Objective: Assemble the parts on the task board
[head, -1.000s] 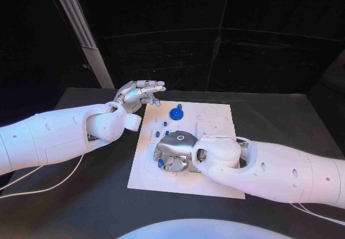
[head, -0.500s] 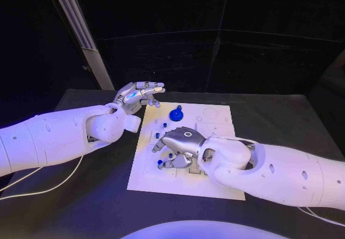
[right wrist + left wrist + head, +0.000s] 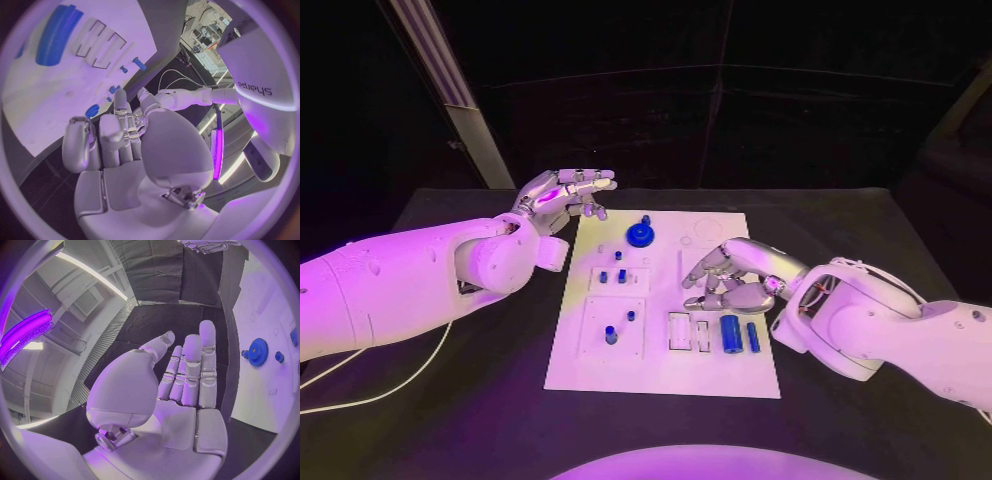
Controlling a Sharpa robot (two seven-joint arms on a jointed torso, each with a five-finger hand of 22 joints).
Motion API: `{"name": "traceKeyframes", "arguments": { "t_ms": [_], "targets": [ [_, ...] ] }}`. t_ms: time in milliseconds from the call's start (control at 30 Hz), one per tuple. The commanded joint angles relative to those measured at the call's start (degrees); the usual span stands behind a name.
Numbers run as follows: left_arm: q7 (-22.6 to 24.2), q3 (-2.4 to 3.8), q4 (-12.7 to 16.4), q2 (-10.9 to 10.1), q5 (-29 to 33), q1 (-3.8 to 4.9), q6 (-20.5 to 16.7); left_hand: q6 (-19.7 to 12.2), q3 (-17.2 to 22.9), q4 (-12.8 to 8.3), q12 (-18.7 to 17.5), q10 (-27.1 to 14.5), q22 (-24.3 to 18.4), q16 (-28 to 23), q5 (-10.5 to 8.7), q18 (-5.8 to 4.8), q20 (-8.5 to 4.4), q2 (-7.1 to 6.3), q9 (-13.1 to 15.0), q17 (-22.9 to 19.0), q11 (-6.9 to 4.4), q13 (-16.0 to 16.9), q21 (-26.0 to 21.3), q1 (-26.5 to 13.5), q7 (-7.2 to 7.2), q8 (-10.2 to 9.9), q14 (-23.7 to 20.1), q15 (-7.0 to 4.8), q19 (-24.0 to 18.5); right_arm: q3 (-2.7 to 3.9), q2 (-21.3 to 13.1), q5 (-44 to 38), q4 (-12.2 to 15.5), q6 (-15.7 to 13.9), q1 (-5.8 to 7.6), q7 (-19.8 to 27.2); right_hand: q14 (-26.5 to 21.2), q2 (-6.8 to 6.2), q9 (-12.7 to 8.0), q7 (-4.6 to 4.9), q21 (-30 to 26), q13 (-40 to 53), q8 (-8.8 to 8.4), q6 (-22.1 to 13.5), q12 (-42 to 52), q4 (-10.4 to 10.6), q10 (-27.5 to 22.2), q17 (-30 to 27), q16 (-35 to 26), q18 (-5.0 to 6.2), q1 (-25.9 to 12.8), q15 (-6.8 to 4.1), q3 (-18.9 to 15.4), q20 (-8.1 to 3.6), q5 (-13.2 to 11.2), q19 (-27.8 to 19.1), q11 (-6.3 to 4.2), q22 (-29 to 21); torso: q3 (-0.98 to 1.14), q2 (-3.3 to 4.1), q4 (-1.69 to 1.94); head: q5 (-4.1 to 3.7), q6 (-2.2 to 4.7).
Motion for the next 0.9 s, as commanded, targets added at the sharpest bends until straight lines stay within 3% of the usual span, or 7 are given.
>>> {"name": "traceKeyframes", "arguments": {
  "t_ms": [33, 167, 233, 400, 467, 667, 900],
  "targets": [
    [0.08, -0.02, 0.18, 0.04, -0.21, 0.06, 0.77, -0.28, -0.29, 0.07, 0.36, -0.31, -0.08, 0.31, 0.17, 0.82, 0.06, 0.36, 0.05, -0.09, -0.04, 0.10, -0.21, -0.03, -0.14, 0.40, -0.38, 0.18, 0.40, -0.04, -2.74, 4.01, 1.03, 7.64, 0.23, -7.46, 1.99, -0.02, 1.10, -0.55, 1.73, 11.27, 2.04, 0.23, 10.20, 0.79, -1.39, 4.00, 3.25, -0.81, -0.77, -1.47, -2.23, -0.56, 4.18, 1.03, -1.02, 4.00, -0.04, -0.30, -0.71, -0.92, 0.21],
    [0.19, -0.05, 0.02, 0.20, -0.22, 0.06, 0.80, -0.23, -0.31, 0.05, 0.47, -0.29, -0.11, 0.33, 0.19, 0.84, 0.05, 0.45, 0.06, -0.12, -0.07, 0.11, -0.24, 0.06, -0.17, 0.48, -0.40, 0.16, 0.41, -0.08, -4.69, -0.20, 1.25, 10.79, 0.30, -12.60, 2.20, 0.86, 2.16, -0.98, 3.56, 26.56, 3.69, -0.92, 22.98, 2.24, -1.69, 9.41, 6.94, -1.30, -1.21, -0.74, -4.97, -0.88, 3.42, 2.30, -0.55, 6.68, -0.04, -0.37, -0.96, -1.50, 0.07],
    [0.22, -0.06, -0.06, 0.22, -0.22, 0.05, 0.77, -0.23, -0.31, 0.05, 0.47, -0.29, -0.11, 0.33, 0.19, 0.84, 0.05, 0.45, 0.06, -0.12, -0.07, 0.11, -0.24, 0.06, -0.17, 0.48, -0.40, 0.16, 0.41, -0.11, -5.52, -1.46, 1.23, 10.07, 0.31, -15.70, 2.23, 1.50, 2.46, -0.94, 3.85, 30.34, 4.16, -1.32, 26.03, 3.17, -1.38, 10.47, 7.62, -1.40, -1.76, -0.68, -5.83, -0.73, 2.72, 2.49, -0.49, 7.11, -0.02, -0.41, -1.05, -1.58, 0.08],
    [0.15, -0.07, -0.04, 0.07, -0.22, 0.05, 0.66, -0.23, -0.31, 0.05, 0.47, -0.29, -0.11, 0.33, 0.19, 0.84, 0.05, 0.45, 0.06, -0.12, -0.07, 0.11, -0.24, 0.06, -0.17, 0.48, -0.40, 0.16, 0.41, -0.35, -7.02, -2.11, 1.09, 6.38, 0.27, -21.43, 1.81, 2.50, 3.37, -0.82, 3.61, 33.43, 5.69, -2.37, 27.44, 4.49, -3.00, 9.97, 7.32, -1.27, -1.11, -0.55, -7.73, -0.55, 4.12, 2.05, -0.36, 6.77, -0.14, -0.37, -1.07, -2.03, 0.22],
    [0.17, -0.07, -0.09, 0.04, -0.22, 0.05, 0.65, -0.23, -0.31, 0.05, 0.47, -0.29, -0.11, 0.33, 0.19, 0.84, 0.05, 0.45, 0.06, -0.12, -0.07, 0.11, -0.24, 0.06, -0.17, 0.48, -0.40, 0.16, 0.41, -0.93, -7.37, -2.35, 1.28, 5.61, 0.26, -23.65, 1.84, 2.48, 3.59, -0.81, 3.71, 35.06, 6.04, -2.76, 28.57, 4.86, -2.82, 10.31, 7.52, -1.30, -1.02, -0.52, -8.39, -0.52, 4.56, 2.12, -0.32, 6.93, -0.11, -0.39, -1.08, -2.36, 0.21],
    [0.13, -0.08, -0.11, 0.15, -0.22, 0.05, 0.75, -0.21, -0.33, 0.01, 0.55, -0.29, -0.14, 0.35, 0.21, 0.84, 0.04, 0.49, 0.06, -0.15, -0.08, 0.11, -0.27, 0.15, -0.18, 0.54, -0.42, 0.14, 0.43, -2.27, -6.51, -2.88, 0.98, 6.70, 0.23, -28.31, 1.47, 2.36, 4.12, -0.55, 3.05, 36.70, 6.90, -4.52, 28.72, 7.85, -3.71, 9.32, 6.72, -1.05, -2.42, -0.24, -11.06, -0.24, 4.04, 1.37, -0.01, 6.01, -0.16, -0.38, -1.14, -2.56, 0.31],
    [0.09, -0.09, -0.18, 0.20, -0.22, 0.03, 0.77, -0.21, -0.33, 0.01, 0.55, -0.29, -0.14, 0.35, 0.21, 0.84, 0.04, 0.49, 0.06, -0.15, -0.08, 0.11, -0.27, 0.15, -0.18, 0.54, -0.42, 0.14, 0.43, -2.80, -4.78, -4.01, 0.45, 7.34, -0.16, -29.01, 1.84, 2.39, 4.77, -0.58, 3.54, 41.44, 8.15, -5.12, 32.40, 9.91, -2.41, 11.10, 7.72, -1.24, -2.24, -0.22, -12.66, -0.18, 4.40, 1.87, 0.00, 6.79, -0.14, -0.43, -1.17, -2.52, 0.24]
  ]
}}
